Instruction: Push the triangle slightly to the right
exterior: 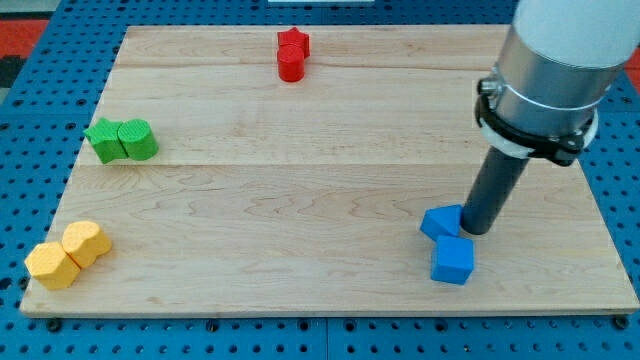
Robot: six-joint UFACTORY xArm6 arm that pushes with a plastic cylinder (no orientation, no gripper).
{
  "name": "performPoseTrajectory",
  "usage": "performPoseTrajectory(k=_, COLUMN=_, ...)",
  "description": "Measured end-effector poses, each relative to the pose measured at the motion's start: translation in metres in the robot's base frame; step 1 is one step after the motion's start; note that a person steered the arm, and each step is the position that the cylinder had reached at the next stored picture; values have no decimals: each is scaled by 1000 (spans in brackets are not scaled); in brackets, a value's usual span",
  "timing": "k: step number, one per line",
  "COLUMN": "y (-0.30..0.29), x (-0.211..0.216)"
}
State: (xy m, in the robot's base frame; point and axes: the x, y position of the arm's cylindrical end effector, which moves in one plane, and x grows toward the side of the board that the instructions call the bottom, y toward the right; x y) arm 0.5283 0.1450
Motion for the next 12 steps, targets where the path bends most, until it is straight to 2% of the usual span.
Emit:
performPoseTrajectory(k=2, y=-39, x=-61)
performPoseTrajectory(k=3, y=-114, x=-35)
performPoseTrajectory(k=4, y=-93, x=-10)
performPoseTrajectory(k=6, y=-39, x=-4)
performPoseTrajectory(k=7, y=-72, x=-12)
performPoseTrajectory(k=8, y=-94, x=-60)
performPoseTrajectory(k=9, y=-91, x=-143)
performPoseTrajectory(k=11, y=-143, x=-312)
performPoseTrajectory(k=12, y=-203, x=-334)
